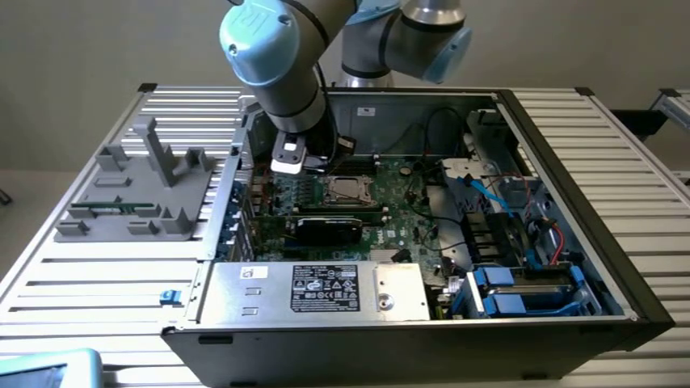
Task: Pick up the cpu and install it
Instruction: 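Install the first cpu locking lever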
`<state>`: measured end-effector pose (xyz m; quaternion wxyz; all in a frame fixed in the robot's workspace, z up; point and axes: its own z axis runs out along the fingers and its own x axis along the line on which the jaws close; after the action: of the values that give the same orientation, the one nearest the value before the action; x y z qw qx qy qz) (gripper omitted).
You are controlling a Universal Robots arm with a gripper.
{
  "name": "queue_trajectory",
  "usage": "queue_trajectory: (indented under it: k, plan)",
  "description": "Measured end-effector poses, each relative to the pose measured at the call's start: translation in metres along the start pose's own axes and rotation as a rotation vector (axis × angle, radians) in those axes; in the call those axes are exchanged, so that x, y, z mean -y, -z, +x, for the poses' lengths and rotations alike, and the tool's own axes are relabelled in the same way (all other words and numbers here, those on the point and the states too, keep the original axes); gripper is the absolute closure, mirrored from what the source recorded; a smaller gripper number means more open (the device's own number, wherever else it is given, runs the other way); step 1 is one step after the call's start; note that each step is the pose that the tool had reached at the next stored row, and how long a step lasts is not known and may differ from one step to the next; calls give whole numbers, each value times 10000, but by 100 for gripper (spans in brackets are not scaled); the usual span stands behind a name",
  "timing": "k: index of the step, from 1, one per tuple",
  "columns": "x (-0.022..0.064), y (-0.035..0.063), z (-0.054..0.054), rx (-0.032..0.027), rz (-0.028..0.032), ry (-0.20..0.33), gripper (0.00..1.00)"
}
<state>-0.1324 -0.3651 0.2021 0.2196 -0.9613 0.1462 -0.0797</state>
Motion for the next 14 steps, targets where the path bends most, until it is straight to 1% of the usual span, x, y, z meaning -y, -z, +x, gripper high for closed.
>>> queue_trajectory:
  k: [7,12,14]
  plan:
    - [-29,-31,-39,4,26,-10,88]
    - [-33,-35,-44,3,28,-15,88]
    - [-37,-43,-45,-10,49,-17,88]
